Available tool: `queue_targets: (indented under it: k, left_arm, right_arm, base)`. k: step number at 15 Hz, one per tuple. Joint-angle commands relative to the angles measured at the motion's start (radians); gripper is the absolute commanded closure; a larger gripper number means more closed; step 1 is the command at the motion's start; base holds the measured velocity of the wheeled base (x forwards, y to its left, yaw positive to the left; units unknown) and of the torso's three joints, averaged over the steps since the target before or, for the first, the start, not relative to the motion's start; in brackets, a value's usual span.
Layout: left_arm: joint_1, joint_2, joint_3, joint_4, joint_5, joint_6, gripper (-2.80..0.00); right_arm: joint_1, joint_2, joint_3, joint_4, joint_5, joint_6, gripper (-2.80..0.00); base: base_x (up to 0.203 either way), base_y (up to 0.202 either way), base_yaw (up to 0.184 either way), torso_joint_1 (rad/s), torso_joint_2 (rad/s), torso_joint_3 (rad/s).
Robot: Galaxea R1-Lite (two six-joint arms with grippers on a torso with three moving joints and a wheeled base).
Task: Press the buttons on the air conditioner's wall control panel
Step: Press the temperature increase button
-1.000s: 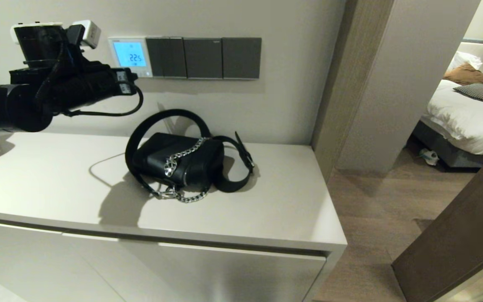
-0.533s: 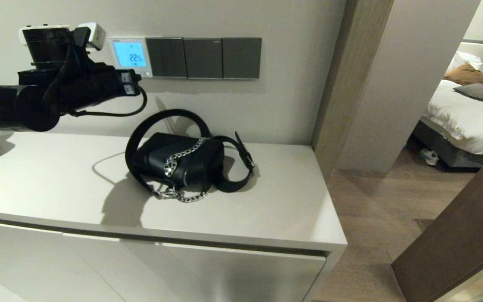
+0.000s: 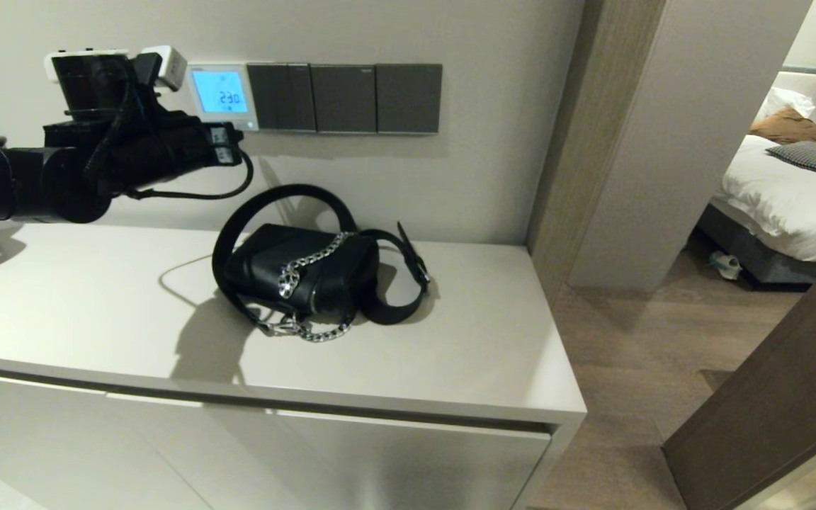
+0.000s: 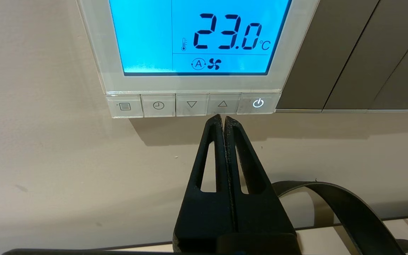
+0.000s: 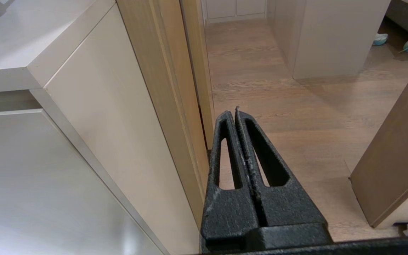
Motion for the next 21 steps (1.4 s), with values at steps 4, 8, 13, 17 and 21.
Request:
queue_targets:
  k: [4,8,13,17,21]
  left_arm:
    - [-0.001,-0.002,-0.001,-0.007,-0.001,-0.002,0.00]
    - [-0.001,-0.027,0.023,-0.008,-0.002,-0.003,0.00]
    - [-0.001,-0.034,0.027,-0.008,-0.004,-0.004,0.00]
    - [-0.001,-0.025,0.018,-0.009,-0.004,-0.004,0.00]
    - [-0.001,-0.017,0.010,-0.009,-0.004,-0.002,0.00]
  right_arm:
    - [0.000,0.001,0.002,0.000,0.000,0.000,0.00]
    - [0.000,0.001,0.002,0.000,0.000,0.000,0.00]
    - [0.000,0.001,0.002,0.000,0.000,0.000,0.00]
    - [0.000,0.001,0.002,0.000,0.000,0.000,0.00]
    - [0.000,0.001,0.002,0.000,0.000,0.000,0.00]
  base:
    - [0.000,0.000,0.000,0.000,0.00,0.000]
    - [0.000,0.000,0.000,0.000,0.00,0.000]
    - [0.000,0.000,0.000,0.000,0.00,0.000]
    - [0.000,0.000,0.000,0.000,0.00,0.000]
    - [0.000,0.000,0.000,0.000,0.00,0.000]
